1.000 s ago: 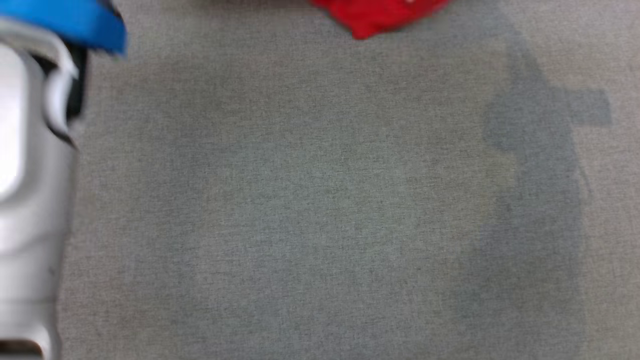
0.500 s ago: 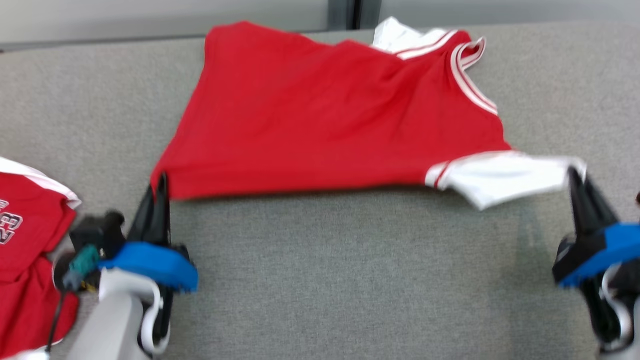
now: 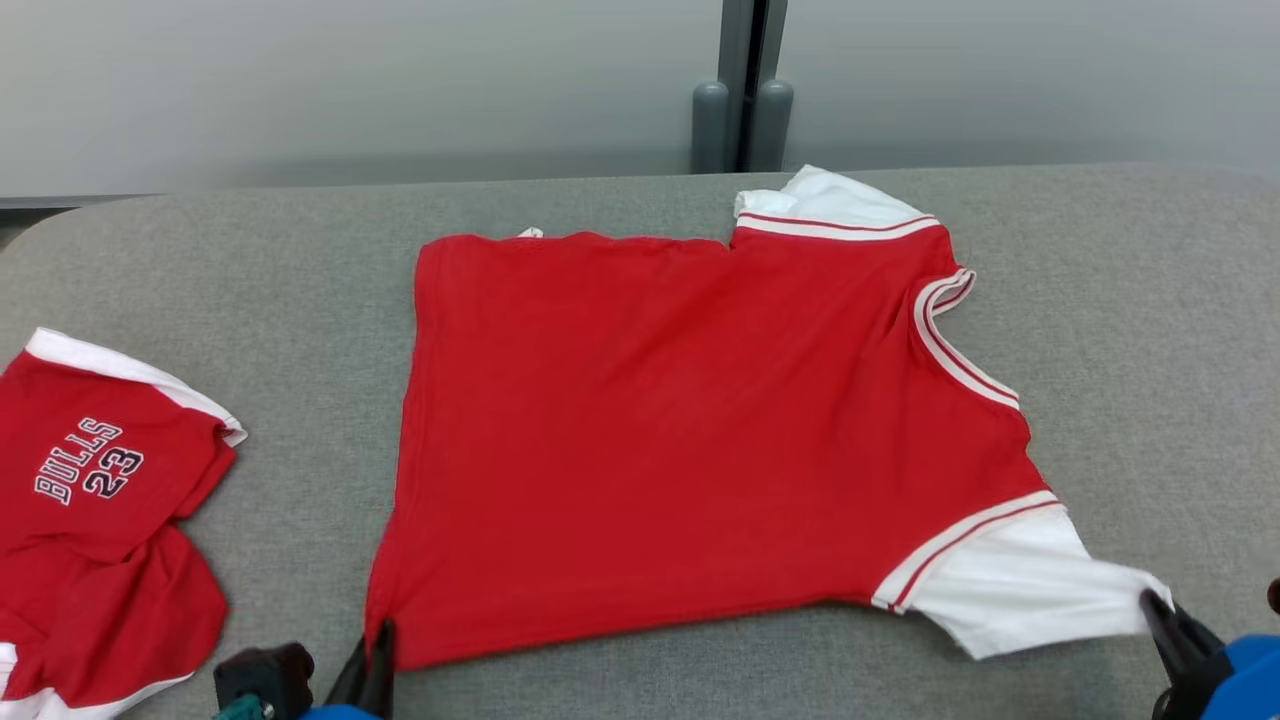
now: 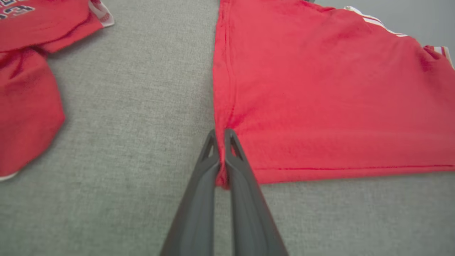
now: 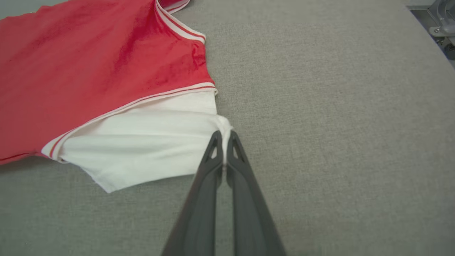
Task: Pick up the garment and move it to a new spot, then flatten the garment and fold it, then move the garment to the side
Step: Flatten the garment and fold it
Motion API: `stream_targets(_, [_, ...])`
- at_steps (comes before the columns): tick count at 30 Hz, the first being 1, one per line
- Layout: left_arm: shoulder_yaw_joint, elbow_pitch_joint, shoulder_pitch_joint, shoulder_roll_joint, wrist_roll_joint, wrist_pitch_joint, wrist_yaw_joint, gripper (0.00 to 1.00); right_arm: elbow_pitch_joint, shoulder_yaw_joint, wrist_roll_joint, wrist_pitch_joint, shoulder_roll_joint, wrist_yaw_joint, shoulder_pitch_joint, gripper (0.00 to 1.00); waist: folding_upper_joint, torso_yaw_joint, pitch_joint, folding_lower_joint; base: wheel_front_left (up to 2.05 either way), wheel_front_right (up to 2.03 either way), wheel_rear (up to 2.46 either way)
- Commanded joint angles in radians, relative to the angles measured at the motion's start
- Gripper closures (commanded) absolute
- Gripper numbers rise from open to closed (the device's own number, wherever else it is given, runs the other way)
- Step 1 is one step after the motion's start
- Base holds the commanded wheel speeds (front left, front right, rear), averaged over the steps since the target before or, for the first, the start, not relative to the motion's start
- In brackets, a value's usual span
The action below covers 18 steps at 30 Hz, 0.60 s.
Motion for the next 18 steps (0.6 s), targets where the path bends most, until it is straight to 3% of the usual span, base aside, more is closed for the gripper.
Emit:
stream_targets(1, [-0.004,-0.022,0.026,0.013,0.0,0.025,0.015,1.0,-0.01,-0.01,0.01,0.018,-0.001,0.0,0.027,1.0,0.0,0.005,-0.003,0.0002,0.0,0.0,0.0])
stream_targets(5, [-0.026,-0.113,0.09,0.045,0.003,0.129,0.048,1.0,-0.047,-0.008,0.034,0.106,-0.001,0.0,0.085,1.0,0.0,0.021,-0.008,0.0002,0.0,0.0,0.0])
stream_targets(10, [-0.02,-0.192,0.091,0.071,0.002,0.166,0.054,1.0,-0.104,0.008,0.065,0.179,-0.001,0.0,0.121,1.0,0.0,0.035,-0.006,0.0002,0.0,0.0,0.0])
stream_targets(18, [-0.021,-0.21,0.005,0.06,-0.027,0.184,0.022,1.0,-0.169,0.053,0.011,0.109,-0.001,0.0,0.0,1.0,0.0,0.029,0.014,0.0002,0.0,0.0,0.0])
